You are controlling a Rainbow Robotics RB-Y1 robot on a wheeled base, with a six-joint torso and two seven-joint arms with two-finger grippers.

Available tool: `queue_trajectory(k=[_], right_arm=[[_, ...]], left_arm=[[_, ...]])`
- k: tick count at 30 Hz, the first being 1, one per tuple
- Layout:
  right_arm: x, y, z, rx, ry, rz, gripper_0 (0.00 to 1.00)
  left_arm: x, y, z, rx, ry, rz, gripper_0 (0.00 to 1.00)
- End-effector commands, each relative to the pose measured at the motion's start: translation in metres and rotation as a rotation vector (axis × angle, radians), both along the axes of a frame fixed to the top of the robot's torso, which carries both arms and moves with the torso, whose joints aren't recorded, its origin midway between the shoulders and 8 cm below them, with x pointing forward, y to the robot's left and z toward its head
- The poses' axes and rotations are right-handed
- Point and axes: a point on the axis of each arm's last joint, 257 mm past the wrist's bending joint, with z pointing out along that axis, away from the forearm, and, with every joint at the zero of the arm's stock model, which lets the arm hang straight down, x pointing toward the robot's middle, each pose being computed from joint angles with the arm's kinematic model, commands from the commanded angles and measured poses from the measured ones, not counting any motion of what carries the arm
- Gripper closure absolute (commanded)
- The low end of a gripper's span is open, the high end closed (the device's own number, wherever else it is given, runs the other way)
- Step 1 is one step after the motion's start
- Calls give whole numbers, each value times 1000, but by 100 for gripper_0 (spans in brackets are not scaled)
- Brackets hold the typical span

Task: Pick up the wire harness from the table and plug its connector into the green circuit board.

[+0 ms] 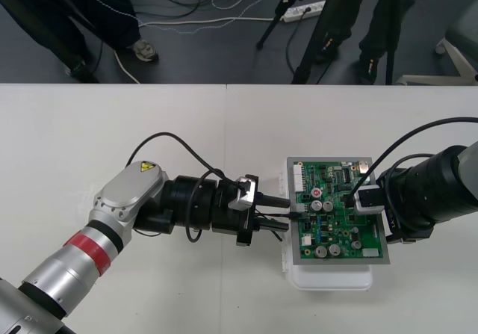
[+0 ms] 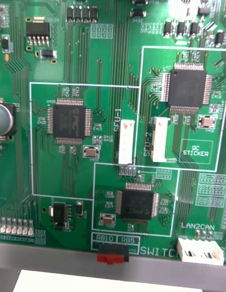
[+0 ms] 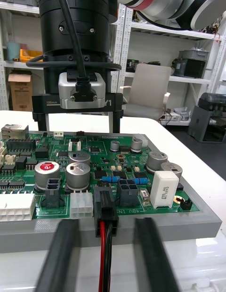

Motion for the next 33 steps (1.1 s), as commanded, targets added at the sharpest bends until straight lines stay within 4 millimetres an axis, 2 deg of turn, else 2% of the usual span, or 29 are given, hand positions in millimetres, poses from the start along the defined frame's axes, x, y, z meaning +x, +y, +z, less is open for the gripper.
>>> queue_trajectory(k=[1, 4, 12, 22, 29, 33], right_arm=[[7, 13, 10, 1, -36, 78, 0], [6, 14, 10, 2, -35, 80, 0], [7, 14, 11, 3, -36, 81, 0], [8, 13, 11, -1, -41, 81, 0], [13, -4, 19, -28, -60, 79, 0], [14, -23, 26, -31, -69, 56, 0]], left_arm=[[9, -3, 20, -4, -41, -2, 7], [13, 7, 17, -2, -28, 15, 0], [25, 36, 13, 9, -12, 61, 0], [49, 87, 16, 47, -36, 131, 0], [59, 129, 22, 83, -63, 180, 0], [62, 155, 24, 121, -73, 204, 0]])
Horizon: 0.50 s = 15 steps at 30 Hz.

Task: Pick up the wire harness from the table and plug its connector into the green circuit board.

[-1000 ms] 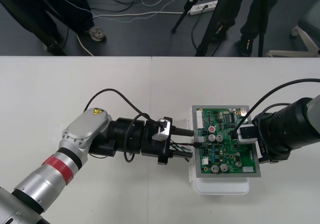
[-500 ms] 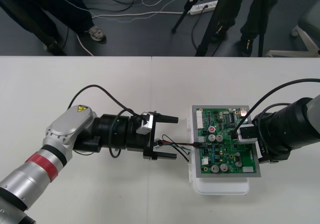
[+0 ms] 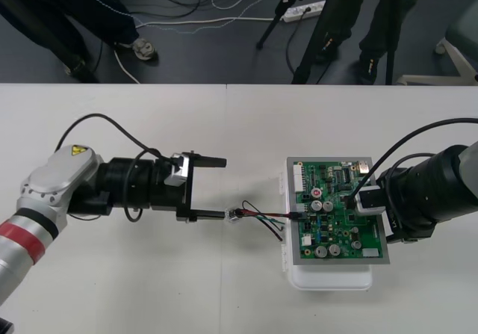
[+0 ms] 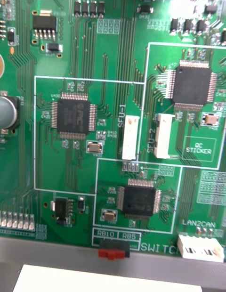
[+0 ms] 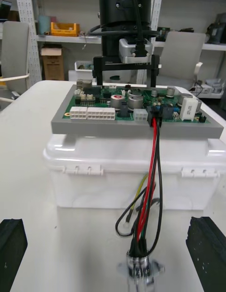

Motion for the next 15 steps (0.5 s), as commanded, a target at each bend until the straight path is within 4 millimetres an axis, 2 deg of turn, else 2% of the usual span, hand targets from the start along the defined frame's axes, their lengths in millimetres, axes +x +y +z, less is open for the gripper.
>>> queue_trajectory(k=[1, 9, 15], right_arm=[[11, -27, 27, -16, -60, 32, 0], [0, -64, 51, 3, -75, 61, 0], [-14, -69, 66, 93, -59, 31, 0]], left_arm=[[8, 47, 16, 38, -10, 52, 0], [-1, 83, 25, 93, 9, 74, 0], [-17, 105, 36, 129, 44, 90, 0]])
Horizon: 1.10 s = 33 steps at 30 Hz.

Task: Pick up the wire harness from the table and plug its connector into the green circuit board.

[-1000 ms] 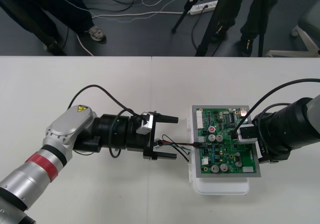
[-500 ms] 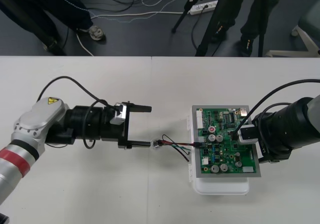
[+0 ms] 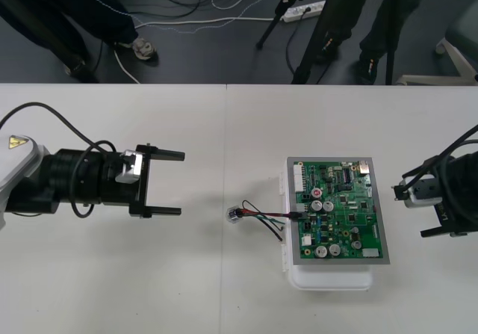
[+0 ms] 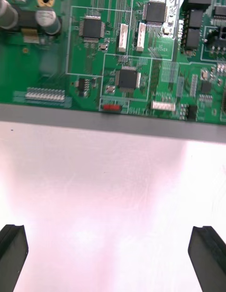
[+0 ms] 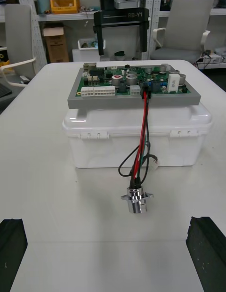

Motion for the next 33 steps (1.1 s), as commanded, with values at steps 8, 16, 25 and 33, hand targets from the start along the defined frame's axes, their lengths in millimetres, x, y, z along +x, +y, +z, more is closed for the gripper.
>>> queue_trajectory(k=[8, 16, 25, 33], right_arm=[[-17, -4, 52, 204, -23, -27, 0], [-28, 22, 83, 387, -23, -13, 0], [-37, 42, 101, 545, -24, -7, 0], [-53, 45, 98, 624, -1, -21, 0]], left_arm=[[-38, 48, 29, 53, 147, 76, 0], [-69, 66, 44, 115, 190, 109, 0], [-87, 92, 59, 201, 211, 140, 0], [-92, 118, 61, 266, 228, 161, 0]])
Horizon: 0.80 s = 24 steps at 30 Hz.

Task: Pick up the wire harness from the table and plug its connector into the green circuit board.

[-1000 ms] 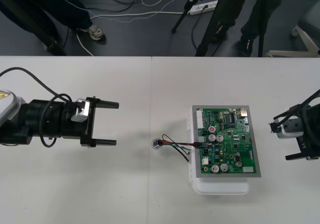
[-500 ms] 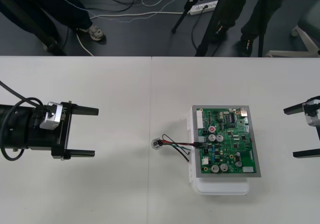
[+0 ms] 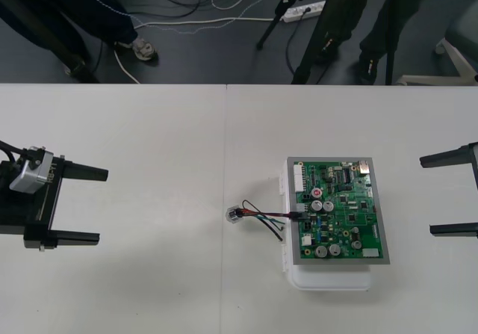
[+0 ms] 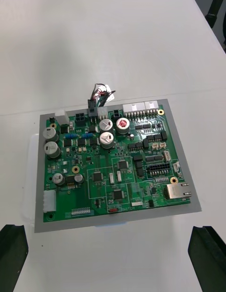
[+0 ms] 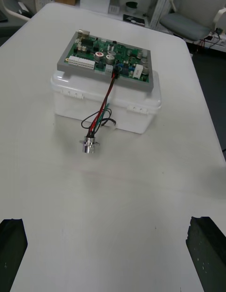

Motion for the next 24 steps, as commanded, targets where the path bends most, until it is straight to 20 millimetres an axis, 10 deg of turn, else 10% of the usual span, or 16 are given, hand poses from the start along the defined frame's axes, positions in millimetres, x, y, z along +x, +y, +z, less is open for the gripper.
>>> queue_trajectory(k=[1, 24], right_arm=[[-9, -5, 4, 34, -33, 3, 0], [-13, -4, -1, 117, 2, -18, 0]], left_arm=[[-12, 23, 8, 70, -4, -18, 0], [-23, 35, 11, 72, 29, -52, 0]])
